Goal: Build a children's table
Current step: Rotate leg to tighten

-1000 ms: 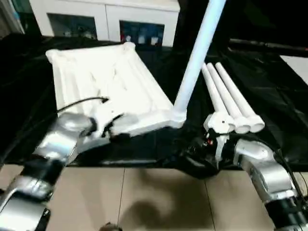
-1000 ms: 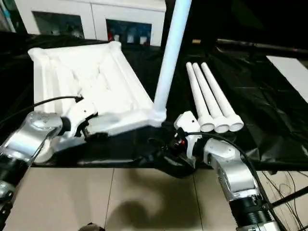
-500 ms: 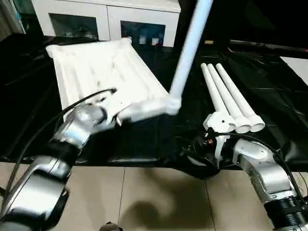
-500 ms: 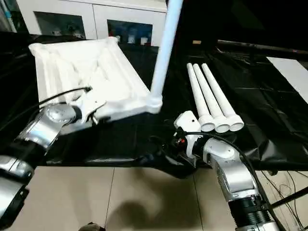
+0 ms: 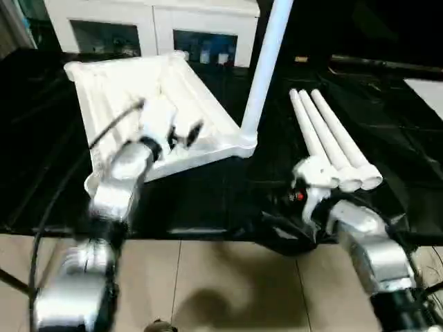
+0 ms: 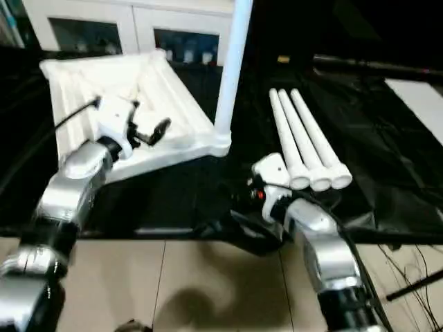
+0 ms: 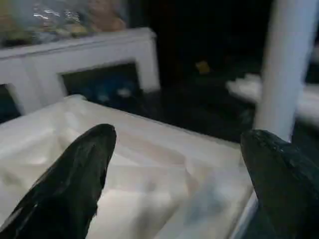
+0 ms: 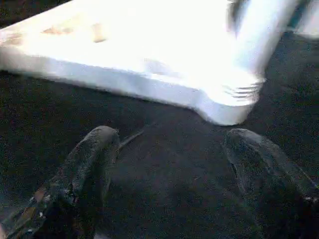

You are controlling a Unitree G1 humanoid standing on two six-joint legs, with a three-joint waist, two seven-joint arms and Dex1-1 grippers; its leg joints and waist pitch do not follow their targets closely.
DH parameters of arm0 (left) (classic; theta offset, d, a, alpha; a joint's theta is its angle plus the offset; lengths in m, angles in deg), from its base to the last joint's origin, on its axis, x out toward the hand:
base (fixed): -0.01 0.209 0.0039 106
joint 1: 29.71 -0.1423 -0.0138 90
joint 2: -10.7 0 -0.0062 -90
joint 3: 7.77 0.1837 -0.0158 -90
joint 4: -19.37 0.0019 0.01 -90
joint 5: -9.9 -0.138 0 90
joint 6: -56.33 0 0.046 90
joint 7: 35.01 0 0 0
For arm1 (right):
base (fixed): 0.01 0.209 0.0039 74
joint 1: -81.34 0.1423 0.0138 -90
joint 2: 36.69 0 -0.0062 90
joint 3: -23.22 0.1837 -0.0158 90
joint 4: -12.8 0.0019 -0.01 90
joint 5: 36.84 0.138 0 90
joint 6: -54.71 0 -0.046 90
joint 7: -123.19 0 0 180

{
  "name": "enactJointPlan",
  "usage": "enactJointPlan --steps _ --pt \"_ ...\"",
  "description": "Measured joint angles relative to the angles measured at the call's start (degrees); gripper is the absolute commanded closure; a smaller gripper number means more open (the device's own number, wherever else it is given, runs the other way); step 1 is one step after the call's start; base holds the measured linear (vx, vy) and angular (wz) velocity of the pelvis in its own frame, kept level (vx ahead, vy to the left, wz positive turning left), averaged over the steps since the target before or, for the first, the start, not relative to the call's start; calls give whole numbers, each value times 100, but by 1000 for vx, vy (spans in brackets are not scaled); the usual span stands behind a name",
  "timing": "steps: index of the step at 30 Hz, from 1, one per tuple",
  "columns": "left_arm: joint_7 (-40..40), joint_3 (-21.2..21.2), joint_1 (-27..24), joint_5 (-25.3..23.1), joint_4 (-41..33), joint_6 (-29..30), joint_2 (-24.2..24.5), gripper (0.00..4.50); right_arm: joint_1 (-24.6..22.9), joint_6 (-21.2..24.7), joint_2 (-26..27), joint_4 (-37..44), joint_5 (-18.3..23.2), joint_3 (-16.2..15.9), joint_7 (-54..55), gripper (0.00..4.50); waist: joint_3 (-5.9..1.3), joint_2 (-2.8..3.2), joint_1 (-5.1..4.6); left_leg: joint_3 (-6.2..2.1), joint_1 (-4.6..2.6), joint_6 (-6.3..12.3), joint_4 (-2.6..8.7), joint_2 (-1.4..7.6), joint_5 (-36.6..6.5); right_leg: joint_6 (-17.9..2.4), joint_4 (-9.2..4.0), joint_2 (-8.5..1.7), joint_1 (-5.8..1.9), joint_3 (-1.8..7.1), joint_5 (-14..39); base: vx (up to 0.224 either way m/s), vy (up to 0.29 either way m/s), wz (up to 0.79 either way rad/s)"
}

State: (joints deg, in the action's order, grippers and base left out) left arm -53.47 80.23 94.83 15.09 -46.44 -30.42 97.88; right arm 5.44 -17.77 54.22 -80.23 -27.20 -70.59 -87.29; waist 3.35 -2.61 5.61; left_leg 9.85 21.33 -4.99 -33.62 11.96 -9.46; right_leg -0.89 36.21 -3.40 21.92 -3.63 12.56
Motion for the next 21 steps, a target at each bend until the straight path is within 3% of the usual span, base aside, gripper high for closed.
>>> enactJointPlan --steps 5,9,15,16,19,20,21 --pt "681 -289 -1069 179 -1380 375 -359 5 -512 201 539 536 -149 184 892 77 -1 6 -46 1 -3 -2 5 -2 0 3 -7 0 -3 4 0 0 0 0" --pt "895 -318 -1705 246 -1802 448 -601 5 -631 240 742 790 -189 191 1232 77 -2 2 -64 1 -3 -2 5 -4 -1 20 -12 0 -2 8 -3 0 0 0" --pt "927 -252 -3138 126 -2798 398 -651 5 -899 235 799 989 -220 320 1535 77 -1 1 -131 1 -33 -8 33 -6 -8 88 -34 6 -21 10 37 0 0 0" --pt "943 -252 -3226 127 -2910 423 -672 5 -926 236 817 988 -221 325 1547 77 5 8 -133 1 -64 -16 52 -7 -23 91 -64 9 -49 2 40 0 0 0" --pt "1050 -257 -3344 117 -3212 486 -698 5 -931 239 843 989 -200 331 1555 77 47 58 -191 -8 -309 -25 101 -2 -149 95 -247 13 -293 -66 43 0 0 0" --pt "1075 -257 -3358 107 -3300 486 -698 5 -912 240 856 990 -187 338 1557 77 59 78 -254 -32 -397 -30 94 0 -221 97 -328 7 -406 -144 45 50 24 -20" --pt "1098 -256 -3374 90 -3355 486 -696 5 -895 241 863 991 -176 338 1557 77 64 87 -314 -59 -446 -40 93 12 -261 104 -373 -9 -472 -203 53 50 24 -20"
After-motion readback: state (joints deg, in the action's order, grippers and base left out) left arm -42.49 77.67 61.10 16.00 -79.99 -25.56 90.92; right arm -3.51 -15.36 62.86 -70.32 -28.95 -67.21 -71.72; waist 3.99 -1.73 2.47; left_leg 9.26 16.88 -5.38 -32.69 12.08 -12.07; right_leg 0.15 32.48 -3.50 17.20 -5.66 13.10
